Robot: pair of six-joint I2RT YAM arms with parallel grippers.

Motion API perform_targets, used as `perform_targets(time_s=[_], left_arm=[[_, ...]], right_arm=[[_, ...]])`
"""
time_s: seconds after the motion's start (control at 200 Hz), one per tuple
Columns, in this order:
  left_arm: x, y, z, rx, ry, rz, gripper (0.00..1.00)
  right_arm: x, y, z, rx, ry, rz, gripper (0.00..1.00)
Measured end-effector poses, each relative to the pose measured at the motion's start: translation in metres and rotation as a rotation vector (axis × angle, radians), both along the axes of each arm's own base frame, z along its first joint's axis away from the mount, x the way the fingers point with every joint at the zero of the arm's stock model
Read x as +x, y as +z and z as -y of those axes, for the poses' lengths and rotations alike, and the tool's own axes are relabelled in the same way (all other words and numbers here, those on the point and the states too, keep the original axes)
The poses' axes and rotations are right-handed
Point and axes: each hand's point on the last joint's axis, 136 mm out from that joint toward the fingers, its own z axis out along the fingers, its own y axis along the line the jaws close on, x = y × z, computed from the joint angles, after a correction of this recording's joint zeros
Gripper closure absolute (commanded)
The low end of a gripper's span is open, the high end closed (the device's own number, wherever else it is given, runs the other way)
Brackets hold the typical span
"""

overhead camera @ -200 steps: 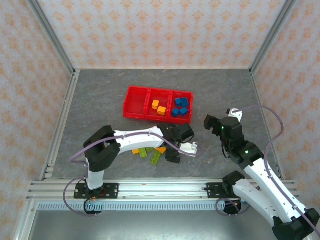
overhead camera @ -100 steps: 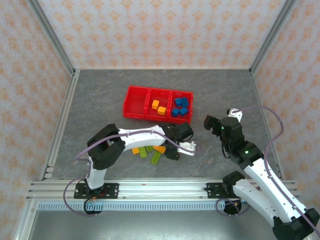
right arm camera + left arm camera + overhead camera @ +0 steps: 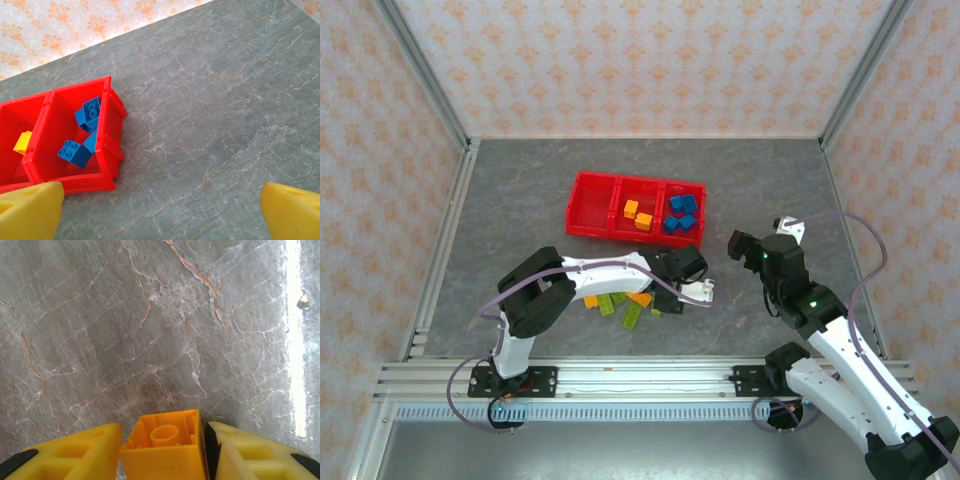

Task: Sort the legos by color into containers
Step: Pick up the lego from the middle-left of the table, then place the lego in the container.

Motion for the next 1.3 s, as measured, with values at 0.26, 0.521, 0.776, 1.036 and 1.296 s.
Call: perform_targets(time_s=[0.26,0.521,0.776,1.036,1.296], left_arm=[[0.004,-0.002,0.002,-0.026,0.029,0.023,0.64],[0.018,0.015,-0.006,-0.08,0.117,0.092,0.73],[0.084,0.076,-0.031,-0.26,0.391,0.245,0.78],[0.16,0.12,-0.083,-0.447,0.733,0.34,0.8],[0.217,0.131,-0.114,-0.533,0.944,0.406,0.79]], right_arm=[[0.0,0.0,0.0,0.0,0.0,0.0,0.0],[0.0,0.0,0.0,0.0,0.0,0.0,0.0],[0.0,0.0,0.0,-0.001,0.0,-0.001,0.0],[0.0,0.0,0.0,-0.001,0.0,-0.001,0.0],[0.0,0.0,0.0,-0.001,-0.001,-0.001,0.0]])
